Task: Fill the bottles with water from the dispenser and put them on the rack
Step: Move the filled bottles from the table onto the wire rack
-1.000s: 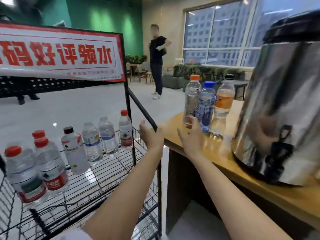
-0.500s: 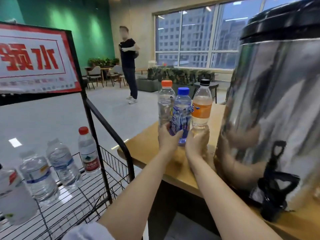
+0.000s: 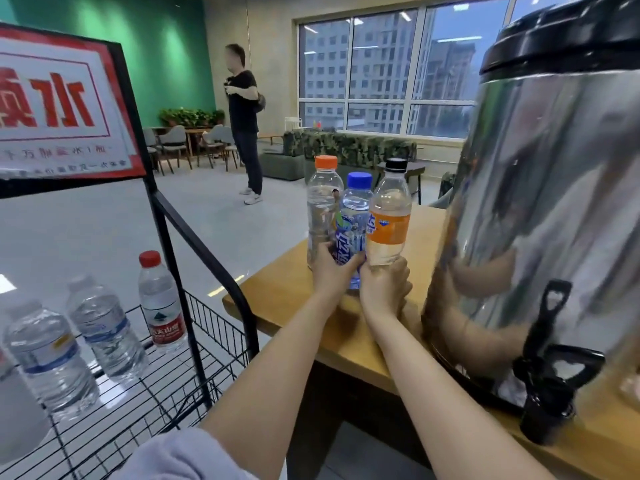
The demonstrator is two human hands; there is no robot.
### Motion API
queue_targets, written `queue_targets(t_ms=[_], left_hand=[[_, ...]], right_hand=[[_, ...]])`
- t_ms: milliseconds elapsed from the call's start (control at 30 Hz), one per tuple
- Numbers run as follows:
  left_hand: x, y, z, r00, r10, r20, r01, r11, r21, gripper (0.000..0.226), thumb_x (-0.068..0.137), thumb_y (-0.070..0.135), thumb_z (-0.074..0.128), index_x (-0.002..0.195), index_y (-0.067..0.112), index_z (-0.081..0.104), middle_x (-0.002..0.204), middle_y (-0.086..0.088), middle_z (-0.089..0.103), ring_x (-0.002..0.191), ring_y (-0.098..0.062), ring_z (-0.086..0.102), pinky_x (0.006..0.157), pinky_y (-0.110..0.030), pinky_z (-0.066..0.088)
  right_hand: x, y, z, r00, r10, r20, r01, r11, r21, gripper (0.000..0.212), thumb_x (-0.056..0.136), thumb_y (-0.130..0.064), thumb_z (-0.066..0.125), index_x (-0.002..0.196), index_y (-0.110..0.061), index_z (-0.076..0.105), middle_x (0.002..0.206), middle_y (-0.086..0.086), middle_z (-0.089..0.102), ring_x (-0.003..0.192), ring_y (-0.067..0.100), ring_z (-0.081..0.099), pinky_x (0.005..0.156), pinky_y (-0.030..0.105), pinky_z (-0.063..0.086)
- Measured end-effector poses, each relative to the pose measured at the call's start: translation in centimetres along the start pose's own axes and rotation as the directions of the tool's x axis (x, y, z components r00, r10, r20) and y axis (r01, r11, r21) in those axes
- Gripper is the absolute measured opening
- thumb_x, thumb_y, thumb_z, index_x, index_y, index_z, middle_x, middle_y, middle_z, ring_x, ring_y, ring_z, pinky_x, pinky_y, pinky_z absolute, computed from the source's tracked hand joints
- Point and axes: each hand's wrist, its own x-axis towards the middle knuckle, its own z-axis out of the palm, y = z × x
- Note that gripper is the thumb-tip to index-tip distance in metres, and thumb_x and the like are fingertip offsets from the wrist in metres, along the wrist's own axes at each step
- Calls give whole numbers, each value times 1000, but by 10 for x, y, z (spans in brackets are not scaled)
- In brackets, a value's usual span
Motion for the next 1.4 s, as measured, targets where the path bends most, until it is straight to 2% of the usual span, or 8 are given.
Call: queue_targets(t_ms=[100, 300, 400, 600, 767, 867, 1067, 1400], left_hand=[[-3, -2, -9, 999, -15, 29, 16, 999, -39, 52, 87, 23, 72, 130, 7, 46, 118, -6, 59, 101, -14, 56, 80, -17, 44], [-7, -5, -13, 983, -3, 184, 3, 1000, 0, 52, 89, 44, 58, 135, 20, 54, 122, -8, 61, 110, -22, 59, 97, -40, 51], [-12, 5, -15, 974, 4, 225, 8, 999, -52, 37, 99, 24, 56, 136, 19, 53, 127, -3, 63, 113, -17, 59, 101, -40, 49], [7, 9, -2, 969, -25, 247, 41, 997, -59, 60, 86, 19, 74, 139, 13, 45, 135, -4, 59, 119, -19, 59, 96, -36, 52], [13, 9, 14, 988, 14, 152, -9, 999, -33, 63, 77, 12, 81, 131, 12, 50, 129, -5, 63, 118, -22, 60, 95, -36, 52], [-3, 12, 0, 993, 45, 113, -38, 997, -67, 64, 73, 11, 85, 128, 11, 52, 122, 0, 64, 110, -16, 62, 83, -24, 49], [-51, 27, -77, 997, 31, -77, -40, 991, -126, 57, 72, 19, 86, 116, 21, 49, 114, 5, 62, 105, -15, 62, 80, -27, 55], [-127, 17, -272, 845, 39, -533, -77, 996, -49, 59, 68, 6, 87, 111, 14, 48, 108, 0, 62, 97, -18, 63, 76, -28, 56]], right_hand=[[-18, 0, -1, 995, -73, 68, 73, 997, 5, 53, 92, -35, 60, 133, -8, 40, 134, 12, 45, 122, 36, 45, 98, 50, 42], [-32, -1, -14, 980, -166, 113, 163, 986, 33, 48, 90, -34, 64, 130, -12, 47, 129, 8, 45, 110, 27, 57, 85, 32, 48], [-37, 0, -20, 992, -111, 52, 109, 993, 40, 53, 92, -34, 63, 136, -12, 42, 132, 9, 44, 118, 31, 50, 94, 42, 47], [-36, 5, -24, 992, -107, -60, 110, 993, 50, 69, 95, -24, 58, 151, -13, 19, 150, 8, 33, 137, 25, 31, 112, 42, 28], [-29, 9, -25, 991, -130, -36, 133, 988, 76, 69, 95, -28, 59, 151, -16, 19, 149, 4, 35, 137, 22, 33, 113, 41, 31], [-27, 9, -30, 988, -145, -42, 149, 983, 104, 62, 91, -27, 65, 143, -17, 33, 137, 6, 50, 125, 25, 49, 102, 46, 45], [-64, -12, -31, 974, -196, 113, 175, 969, 173, 48, 82, -40, 74, 118, -21, 49, 114, 2, 66, 103, 26, 62, 86, 43, 52], [-190, -97, 53, 758, -438, 484, 281, 888, 363, 47, 68, -35, 83, 106, -17, 62, 93, -3, 72, 82, 15, 67, 70, 32, 53]])
